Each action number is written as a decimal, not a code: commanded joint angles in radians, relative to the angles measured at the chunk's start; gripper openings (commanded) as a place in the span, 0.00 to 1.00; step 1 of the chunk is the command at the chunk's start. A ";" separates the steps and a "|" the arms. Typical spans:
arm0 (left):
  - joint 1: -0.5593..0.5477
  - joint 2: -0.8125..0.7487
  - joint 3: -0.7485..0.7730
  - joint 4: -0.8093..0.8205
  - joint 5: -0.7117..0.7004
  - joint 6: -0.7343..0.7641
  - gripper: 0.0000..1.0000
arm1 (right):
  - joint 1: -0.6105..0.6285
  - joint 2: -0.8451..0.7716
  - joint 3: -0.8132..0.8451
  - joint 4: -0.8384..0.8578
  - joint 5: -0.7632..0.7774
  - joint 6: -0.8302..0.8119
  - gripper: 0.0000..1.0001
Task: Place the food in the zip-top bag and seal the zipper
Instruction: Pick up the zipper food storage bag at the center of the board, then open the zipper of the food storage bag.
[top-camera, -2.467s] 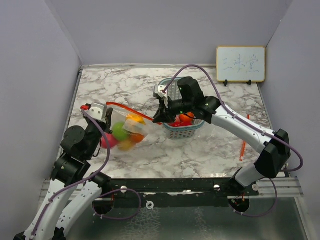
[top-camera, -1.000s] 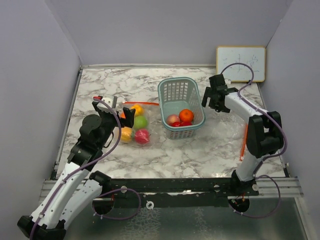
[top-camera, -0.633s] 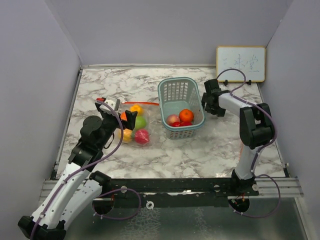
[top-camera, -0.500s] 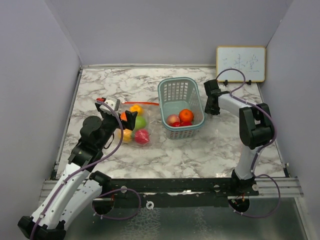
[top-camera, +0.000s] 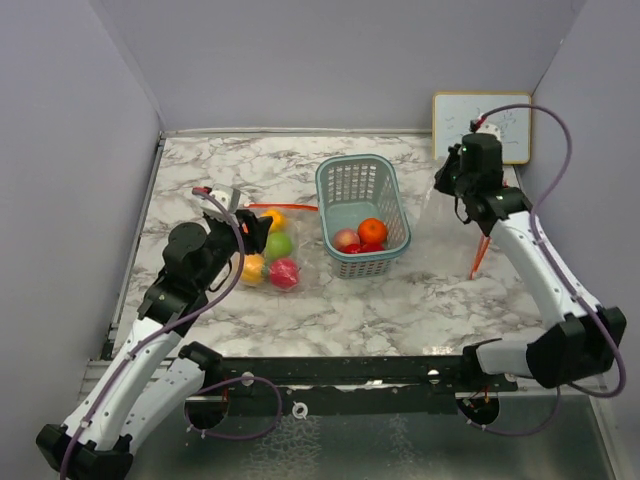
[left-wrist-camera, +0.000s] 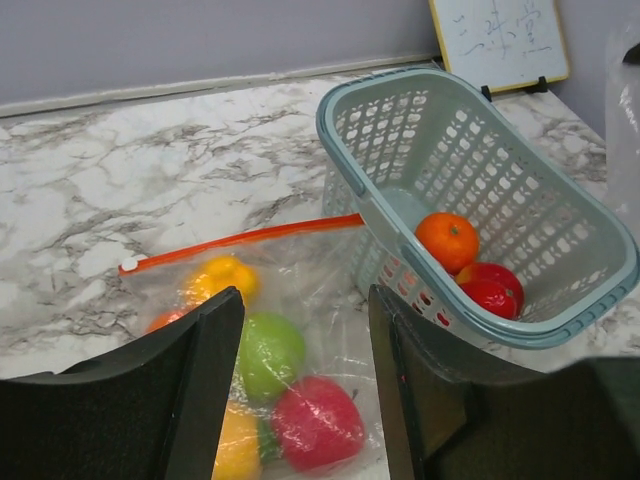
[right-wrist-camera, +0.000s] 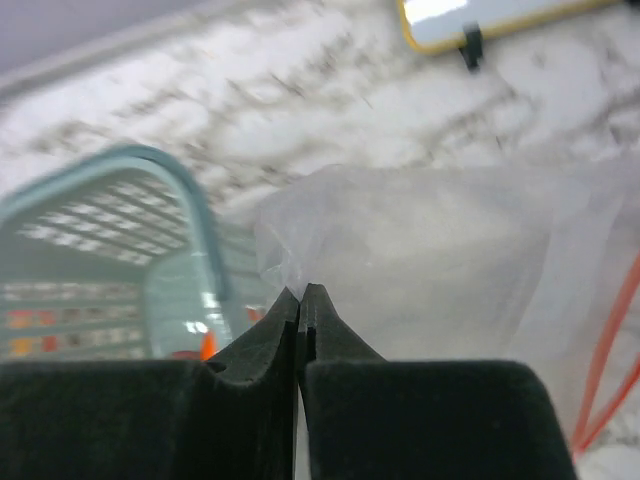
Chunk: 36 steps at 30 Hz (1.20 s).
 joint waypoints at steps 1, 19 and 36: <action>0.002 0.026 0.044 0.054 0.096 -0.108 0.63 | 0.007 -0.166 0.083 0.114 -0.296 -0.095 0.01; 0.002 0.016 -0.199 0.629 0.085 -0.302 0.97 | 0.007 -0.350 0.057 1.227 -1.462 0.545 0.01; 0.002 0.518 -0.202 1.672 0.476 -0.763 0.71 | 0.007 -0.285 0.178 1.655 -1.480 0.980 0.01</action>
